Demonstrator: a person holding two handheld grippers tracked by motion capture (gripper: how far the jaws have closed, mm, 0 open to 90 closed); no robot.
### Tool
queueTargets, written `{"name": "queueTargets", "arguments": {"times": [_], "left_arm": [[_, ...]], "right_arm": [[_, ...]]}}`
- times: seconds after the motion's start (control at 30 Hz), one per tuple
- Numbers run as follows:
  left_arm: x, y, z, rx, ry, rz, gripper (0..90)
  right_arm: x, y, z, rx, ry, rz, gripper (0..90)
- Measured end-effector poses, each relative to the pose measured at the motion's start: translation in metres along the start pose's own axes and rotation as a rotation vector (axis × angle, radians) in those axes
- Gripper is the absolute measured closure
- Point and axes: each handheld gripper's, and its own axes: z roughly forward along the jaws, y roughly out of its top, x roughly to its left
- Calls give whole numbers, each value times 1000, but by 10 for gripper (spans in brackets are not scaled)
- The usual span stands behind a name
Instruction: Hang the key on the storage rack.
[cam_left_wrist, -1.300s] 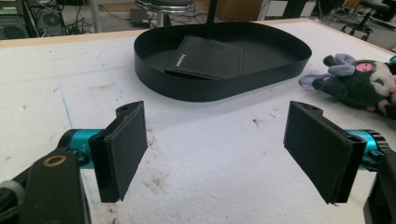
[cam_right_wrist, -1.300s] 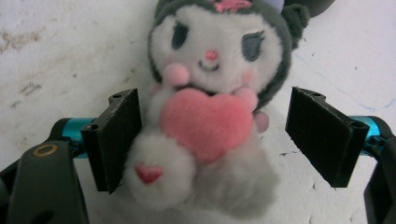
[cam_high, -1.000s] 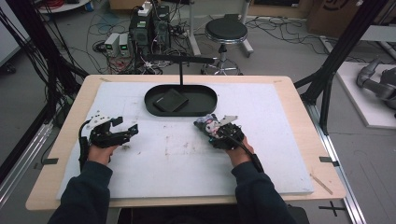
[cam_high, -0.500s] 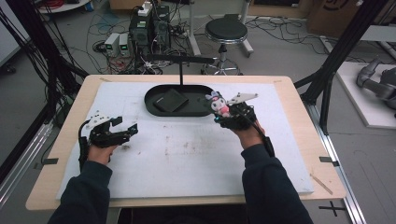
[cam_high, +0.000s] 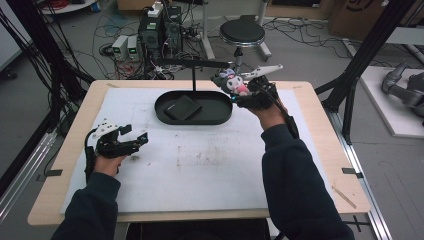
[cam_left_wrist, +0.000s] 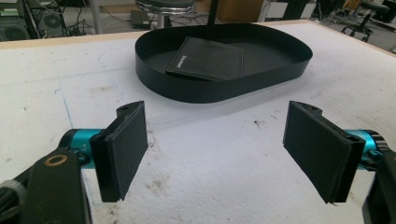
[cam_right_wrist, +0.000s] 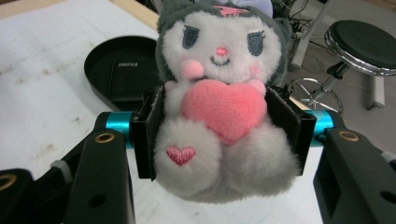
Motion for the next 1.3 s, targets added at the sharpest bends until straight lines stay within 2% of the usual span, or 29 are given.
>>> {"name": "queueTargets", "arguments": {"times": [0.27,0.37,0.67,0.83,0.97,1.13,1.3], "left_arm": [[2,0,-1,-7,0,-9,219],[2,0,0,-6,0,-7,219],[2,0,-1,-5,0,-7,219],[3,0,-1,-7,2,-9,219],[2,0,-1,-6,0,-9,219],[2,0,-1,-2,1,-6,219],[1,0,-1,-3,2,-3,221]], "right_arm": [[-6,24,14,-7,-14,4,441],[-7,29,21,-24,-13,16,441],[-15,36,37,-15,-57,56,441],[-19,33,37,3,-98,65,441],[-24,25,44,65,-148,52,441],[-32,4,56,95,-141,115,442],[-32,-10,73,146,-127,129,441]]}}
